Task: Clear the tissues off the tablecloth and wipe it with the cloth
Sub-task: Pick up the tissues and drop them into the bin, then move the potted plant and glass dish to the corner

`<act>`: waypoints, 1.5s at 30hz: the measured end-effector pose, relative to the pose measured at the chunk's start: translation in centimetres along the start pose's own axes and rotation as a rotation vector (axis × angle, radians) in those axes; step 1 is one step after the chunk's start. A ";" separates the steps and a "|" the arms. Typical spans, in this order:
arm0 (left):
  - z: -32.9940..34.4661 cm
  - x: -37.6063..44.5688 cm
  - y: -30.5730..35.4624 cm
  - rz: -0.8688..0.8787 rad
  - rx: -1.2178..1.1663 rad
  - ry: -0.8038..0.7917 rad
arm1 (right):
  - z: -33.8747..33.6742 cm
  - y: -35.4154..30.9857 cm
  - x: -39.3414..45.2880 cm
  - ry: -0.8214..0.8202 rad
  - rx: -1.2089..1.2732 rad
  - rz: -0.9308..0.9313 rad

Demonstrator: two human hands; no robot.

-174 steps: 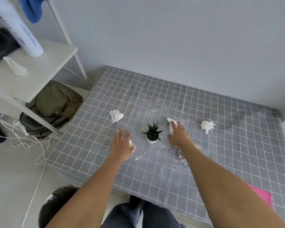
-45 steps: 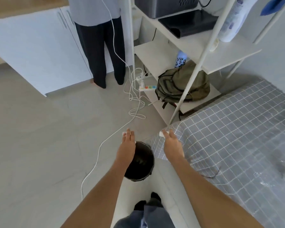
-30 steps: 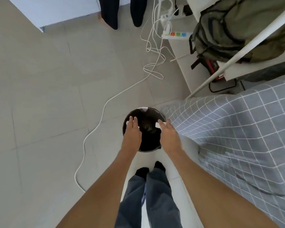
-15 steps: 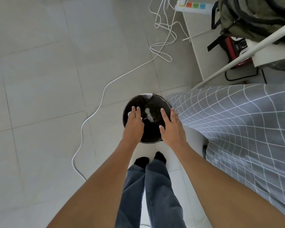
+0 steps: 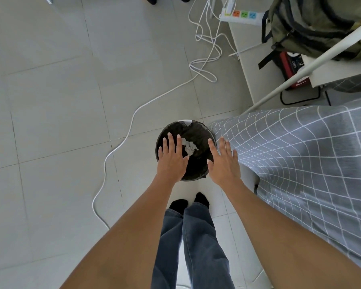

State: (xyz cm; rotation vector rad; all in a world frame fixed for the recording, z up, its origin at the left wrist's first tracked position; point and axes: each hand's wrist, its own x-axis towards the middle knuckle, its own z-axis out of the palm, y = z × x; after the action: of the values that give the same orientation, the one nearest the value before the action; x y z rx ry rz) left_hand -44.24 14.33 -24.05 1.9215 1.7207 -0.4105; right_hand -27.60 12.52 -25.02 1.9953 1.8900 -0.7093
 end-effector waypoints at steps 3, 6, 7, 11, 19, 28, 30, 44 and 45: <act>-1.4 -0.9 0.2 0.015 0.039 0.015 | -1.6 -0.4 -0.9 0.021 0.006 -0.004; -3.5 -1.8 0.6 0.013 0.065 0.034 | -3.8 -1.0 -1.8 0.051 0.004 -0.013; -4.4 -2.2 0.8 0.017 0.068 0.043 | -4.8 -1.2 -2.1 0.060 0.009 -0.011; -8.8 -3.7 1.5 0.057 0.105 0.108 | -9.6 -1.8 -3.2 0.118 0.043 0.004; -19.1 -7.2 3.8 0.115 0.150 0.225 | -19.9 -2.1 -7.2 0.253 0.050 0.036; -27.4 -12.8 7.4 0.237 0.191 0.196 | -28.2 -0.1 -14.9 0.320 0.109 0.163; -28.2 -13.5 8.5 0.286 0.196 0.202 | -28.8 0.7 -16.7 0.343 0.128 0.197; -26.3 -18.1 21.1 0.646 0.355 0.246 | -25.2 9.7 -29.8 0.417 0.264 0.532; -25.9 -18.6 22.2 0.672 0.376 0.247 | -24.6 10.4 -30.7 0.416 0.280 0.557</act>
State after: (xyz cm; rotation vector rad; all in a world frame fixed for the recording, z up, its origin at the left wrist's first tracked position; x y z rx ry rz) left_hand -28.21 12.38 11.27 2.7652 1.0630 -0.2530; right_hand -14.06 -1.05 10.94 2.8551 1.3389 -0.4374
